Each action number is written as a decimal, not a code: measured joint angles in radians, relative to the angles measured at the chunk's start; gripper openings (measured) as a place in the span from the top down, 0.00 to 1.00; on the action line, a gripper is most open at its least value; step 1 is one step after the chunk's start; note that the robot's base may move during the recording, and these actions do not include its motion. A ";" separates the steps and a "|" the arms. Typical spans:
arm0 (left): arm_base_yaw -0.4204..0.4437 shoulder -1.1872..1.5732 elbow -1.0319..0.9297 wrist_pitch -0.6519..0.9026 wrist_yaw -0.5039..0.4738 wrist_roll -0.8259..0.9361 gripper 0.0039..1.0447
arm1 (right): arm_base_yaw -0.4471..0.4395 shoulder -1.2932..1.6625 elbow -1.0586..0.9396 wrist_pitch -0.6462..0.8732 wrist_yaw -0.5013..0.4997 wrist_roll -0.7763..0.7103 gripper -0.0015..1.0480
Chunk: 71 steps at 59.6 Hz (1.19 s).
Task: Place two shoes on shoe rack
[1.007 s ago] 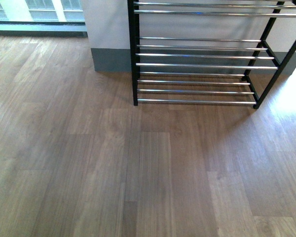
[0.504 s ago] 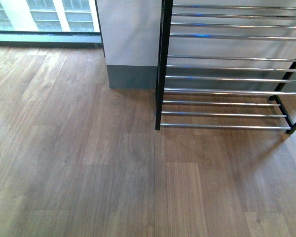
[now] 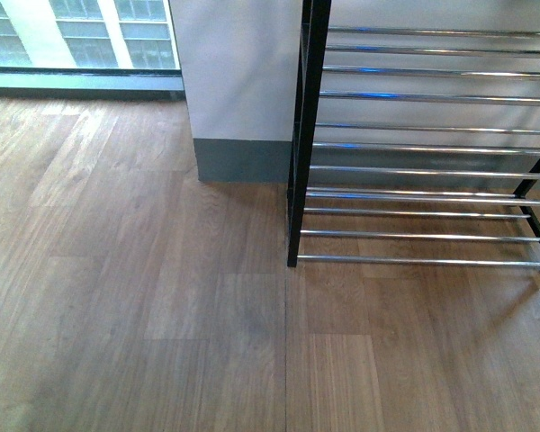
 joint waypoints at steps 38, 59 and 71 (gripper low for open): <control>0.000 -0.001 0.000 0.000 0.002 0.000 0.99 | 0.092 -0.092 0.006 0.165 -0.103 -0.068 0.98; 0.000 -0.001 0.000 0.000 0.003 0.000 0.99 | 0.324 -0.056 0.355 -0.064 -0.015 -0.056 0.98; 0.000 -0.001 0.000 0.000 0.003 0.000 0.99 | 0.332 0.137 0.638 -0.202 0.124 -0.125 0.98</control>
